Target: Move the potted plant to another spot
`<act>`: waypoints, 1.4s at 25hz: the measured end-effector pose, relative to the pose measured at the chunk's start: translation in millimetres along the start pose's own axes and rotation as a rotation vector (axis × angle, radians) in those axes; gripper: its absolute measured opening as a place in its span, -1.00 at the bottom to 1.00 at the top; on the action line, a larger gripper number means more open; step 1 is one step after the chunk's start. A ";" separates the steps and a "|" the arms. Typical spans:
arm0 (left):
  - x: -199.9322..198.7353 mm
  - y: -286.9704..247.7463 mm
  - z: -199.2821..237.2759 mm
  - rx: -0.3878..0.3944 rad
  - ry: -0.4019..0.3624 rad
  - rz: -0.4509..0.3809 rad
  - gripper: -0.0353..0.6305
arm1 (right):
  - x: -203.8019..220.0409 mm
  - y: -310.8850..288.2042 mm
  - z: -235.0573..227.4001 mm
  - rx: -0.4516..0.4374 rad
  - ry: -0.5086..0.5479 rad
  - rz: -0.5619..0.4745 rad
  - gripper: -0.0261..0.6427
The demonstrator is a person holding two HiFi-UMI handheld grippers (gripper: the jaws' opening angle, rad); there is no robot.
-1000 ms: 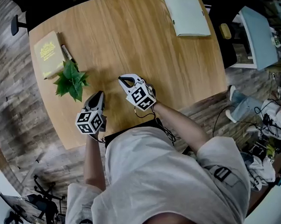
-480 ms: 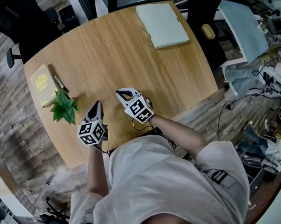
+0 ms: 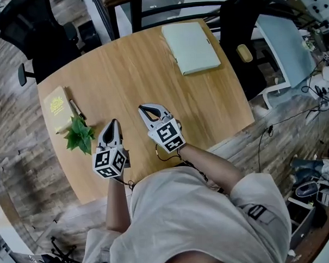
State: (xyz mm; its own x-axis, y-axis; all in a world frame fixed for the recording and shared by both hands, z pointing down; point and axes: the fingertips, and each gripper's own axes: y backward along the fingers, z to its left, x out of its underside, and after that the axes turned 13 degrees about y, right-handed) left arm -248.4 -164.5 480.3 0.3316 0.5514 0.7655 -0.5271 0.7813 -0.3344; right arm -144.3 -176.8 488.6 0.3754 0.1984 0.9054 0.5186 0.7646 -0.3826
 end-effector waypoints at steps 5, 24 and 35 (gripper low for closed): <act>-47.3 9.6 -16.7 -0.021 -0.070 -0.111 -0.86 | -49.4 11.0 -27.9 0.048 0.047 -0.100 -0.91; -106.2 34.9 -69.8 -0.050 -0.197 -0.262 -0.86 | -120.0 62.3 -64.6 0.167 0.072 -0.251 -0.91; -110.3 44.6 -71.5 -0.049 -0.211 -0.274 -0.86 | -128.4 67.3 -60.8 0.176 0.081 -0.260 -0.91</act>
State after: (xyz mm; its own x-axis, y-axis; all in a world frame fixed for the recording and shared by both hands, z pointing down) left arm -252.5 -169.5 341.6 0.2837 0.2503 0.9257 -0.4010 0.9079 -0.1226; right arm -110.9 -188.1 335.5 0.3109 -0.0618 0.9484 0.4675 0.8788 -0.0960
